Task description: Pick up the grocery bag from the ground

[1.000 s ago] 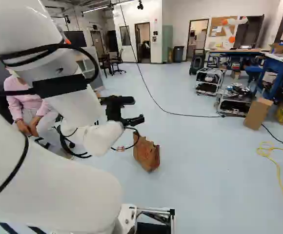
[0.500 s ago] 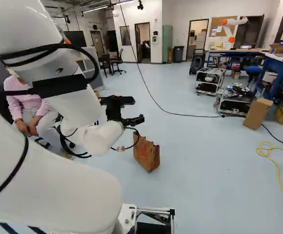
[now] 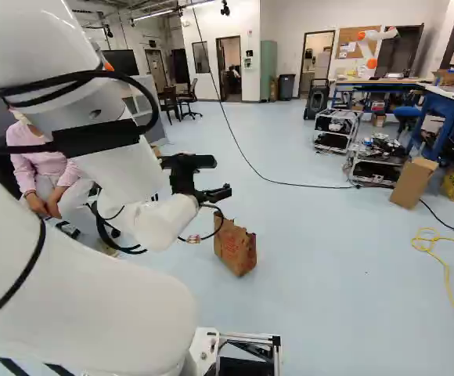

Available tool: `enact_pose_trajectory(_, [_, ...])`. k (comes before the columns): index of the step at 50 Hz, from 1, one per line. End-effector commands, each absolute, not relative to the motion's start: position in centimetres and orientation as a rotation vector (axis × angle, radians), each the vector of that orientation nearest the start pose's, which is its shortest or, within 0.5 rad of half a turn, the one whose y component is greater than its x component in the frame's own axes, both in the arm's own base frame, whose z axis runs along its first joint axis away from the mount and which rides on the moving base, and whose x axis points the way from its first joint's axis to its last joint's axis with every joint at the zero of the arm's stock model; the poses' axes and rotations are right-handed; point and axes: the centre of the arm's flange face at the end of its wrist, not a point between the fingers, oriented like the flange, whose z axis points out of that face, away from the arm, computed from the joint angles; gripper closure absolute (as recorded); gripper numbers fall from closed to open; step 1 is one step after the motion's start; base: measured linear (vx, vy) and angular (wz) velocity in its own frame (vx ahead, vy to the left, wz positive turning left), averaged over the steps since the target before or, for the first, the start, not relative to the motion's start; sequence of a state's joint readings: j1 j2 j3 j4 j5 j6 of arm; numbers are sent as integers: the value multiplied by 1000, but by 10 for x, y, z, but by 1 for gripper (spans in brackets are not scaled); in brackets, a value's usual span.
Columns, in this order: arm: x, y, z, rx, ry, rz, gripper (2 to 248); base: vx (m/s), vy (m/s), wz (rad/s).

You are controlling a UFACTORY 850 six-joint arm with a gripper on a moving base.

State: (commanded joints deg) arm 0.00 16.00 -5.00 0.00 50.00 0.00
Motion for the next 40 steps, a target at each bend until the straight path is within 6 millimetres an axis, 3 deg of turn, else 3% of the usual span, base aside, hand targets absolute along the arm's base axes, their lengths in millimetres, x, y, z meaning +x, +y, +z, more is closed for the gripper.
enact_pose_trajectory(27, [271, 0, 366, -2559, 0, -1823, 3, 0, 0, 0])
enact_pose_trajectory(40, [289, 0, 364, -2613, 0, -1744, 3, 0, 0, 0])
